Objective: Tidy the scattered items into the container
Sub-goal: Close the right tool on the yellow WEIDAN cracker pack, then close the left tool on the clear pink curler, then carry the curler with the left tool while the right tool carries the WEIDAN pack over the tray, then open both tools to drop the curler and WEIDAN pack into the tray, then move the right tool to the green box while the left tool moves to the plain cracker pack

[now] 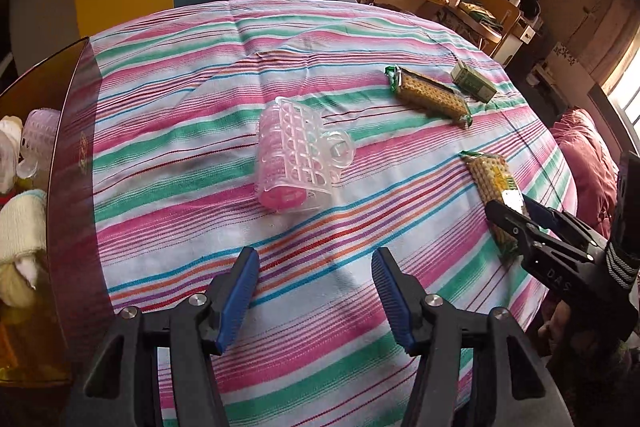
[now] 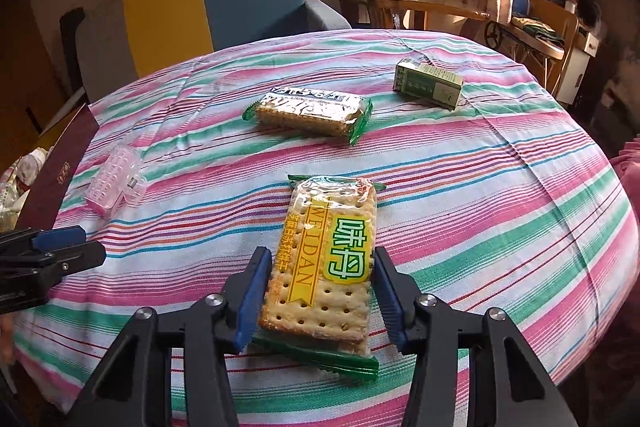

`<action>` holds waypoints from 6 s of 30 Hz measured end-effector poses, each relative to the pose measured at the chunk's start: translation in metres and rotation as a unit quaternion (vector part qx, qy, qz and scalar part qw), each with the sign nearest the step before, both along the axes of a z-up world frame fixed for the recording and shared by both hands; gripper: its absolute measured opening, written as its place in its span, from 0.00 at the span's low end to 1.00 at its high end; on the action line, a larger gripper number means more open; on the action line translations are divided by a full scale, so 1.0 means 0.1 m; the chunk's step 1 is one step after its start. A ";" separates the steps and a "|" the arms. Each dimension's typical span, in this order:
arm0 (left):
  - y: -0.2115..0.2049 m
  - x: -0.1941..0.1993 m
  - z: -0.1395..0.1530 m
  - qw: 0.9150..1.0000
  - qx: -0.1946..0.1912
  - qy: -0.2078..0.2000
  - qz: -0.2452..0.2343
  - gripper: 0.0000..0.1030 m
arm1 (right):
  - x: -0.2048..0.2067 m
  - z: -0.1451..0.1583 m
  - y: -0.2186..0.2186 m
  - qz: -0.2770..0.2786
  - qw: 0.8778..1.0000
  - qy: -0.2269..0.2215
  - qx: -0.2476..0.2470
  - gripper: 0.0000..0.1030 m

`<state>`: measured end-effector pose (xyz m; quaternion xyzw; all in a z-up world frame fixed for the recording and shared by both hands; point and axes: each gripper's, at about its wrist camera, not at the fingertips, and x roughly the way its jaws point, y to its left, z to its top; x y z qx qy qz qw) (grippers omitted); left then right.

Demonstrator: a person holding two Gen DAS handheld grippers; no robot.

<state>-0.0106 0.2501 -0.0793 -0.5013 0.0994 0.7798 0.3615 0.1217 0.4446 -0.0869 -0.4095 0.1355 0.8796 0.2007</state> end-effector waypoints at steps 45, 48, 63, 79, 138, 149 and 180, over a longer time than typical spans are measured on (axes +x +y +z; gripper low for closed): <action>0.13 -0.04 0.09 1.000 0.011 0.028 0.001 0.58 | -0.02 0.00 -0.30 0.040 0.999 0.021 -0.025 0.47; 0.06 0.06 0.13 0.999 0.018 0.030 0.002 0.58 | -0.03 0.04 -0.35 0.047 0.997 0.030 -0.048 0.46; -0.88 -0.07 0.69 0.988 0.075 0.083 0.104 0.58 | -0.65 0.58 -1.14 0.170 0.982 0.074 -0.043 0.46; -2.51 -0.90 0.91 0.945 0.071 0.114 0.298 0.58 | -2.10 1.05 -2.61 0.333 0.937 0.087 -0.054 0.46; -0.52 0.38 0.14 0.997 -0.009 0.072 0.012 0.68 | -0.65 0.35 0.09 0.024 0.992 0.073 -0.105 1.00; -0.41 0.46 -0.13 0.995 -0.032 0.096 -0.009 0.81 | -1.12 0.40 0.60 0.055 0.997 0.042 -0.046 1.00; -0.41 0.44 -0.16 0.995 -0.014 0.098 0.006 0.86 | -1.00 0.27 0.16 0.195 0.976 -0.035 -0.093 1.00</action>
